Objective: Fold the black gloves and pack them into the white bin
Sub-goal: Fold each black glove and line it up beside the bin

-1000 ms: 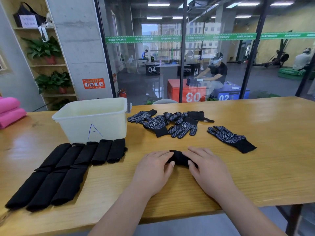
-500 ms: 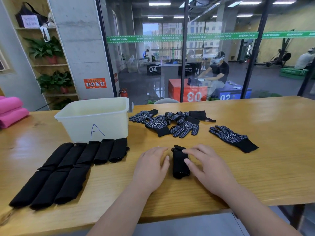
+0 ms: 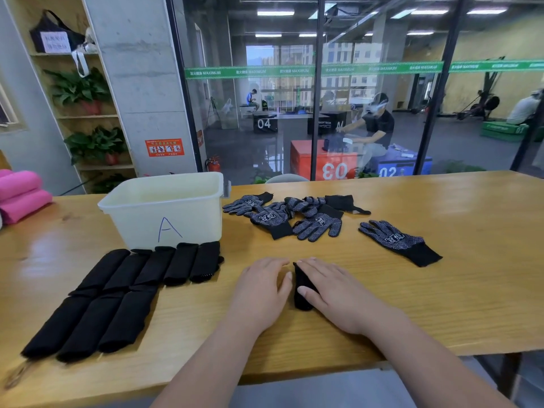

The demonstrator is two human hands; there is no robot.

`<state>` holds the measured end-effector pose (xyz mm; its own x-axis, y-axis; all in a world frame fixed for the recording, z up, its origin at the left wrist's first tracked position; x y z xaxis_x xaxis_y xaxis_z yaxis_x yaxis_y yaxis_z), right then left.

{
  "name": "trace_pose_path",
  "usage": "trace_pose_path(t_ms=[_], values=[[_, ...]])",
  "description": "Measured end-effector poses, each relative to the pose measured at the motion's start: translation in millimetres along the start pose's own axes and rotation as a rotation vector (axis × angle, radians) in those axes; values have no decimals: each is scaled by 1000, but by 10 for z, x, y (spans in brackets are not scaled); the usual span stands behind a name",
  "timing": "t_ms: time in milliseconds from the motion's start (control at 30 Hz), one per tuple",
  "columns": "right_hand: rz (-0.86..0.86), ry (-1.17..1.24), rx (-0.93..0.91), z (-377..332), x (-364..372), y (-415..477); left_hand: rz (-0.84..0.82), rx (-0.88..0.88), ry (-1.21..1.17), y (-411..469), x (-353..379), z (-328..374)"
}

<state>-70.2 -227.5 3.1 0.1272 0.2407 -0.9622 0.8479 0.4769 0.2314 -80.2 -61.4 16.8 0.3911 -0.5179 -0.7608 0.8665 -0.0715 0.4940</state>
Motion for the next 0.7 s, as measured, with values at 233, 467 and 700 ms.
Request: trace_pose_path(t_ms=[233,467,700], values=[[214,208,67,-11,-262,-146,-4,80,156,-47,-72,168],[131,158,97,-59,-183,-292,-49,118,240,-234,-305,126],[49,193,2,-482,-122,-264,-21,50,241,-538,-769,-169]])
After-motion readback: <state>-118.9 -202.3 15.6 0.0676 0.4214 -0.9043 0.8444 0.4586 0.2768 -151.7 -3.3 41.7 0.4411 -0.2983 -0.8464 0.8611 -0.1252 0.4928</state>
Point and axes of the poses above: each hand's wrist, its own y-axis towards the middle knuckle, its own x-axis out of the palm, z = x × y, the point moved 7 cm from there along y, towards the middle knuckle, and after that the axes turned 7 degrees about z, right-handed, at the moved point
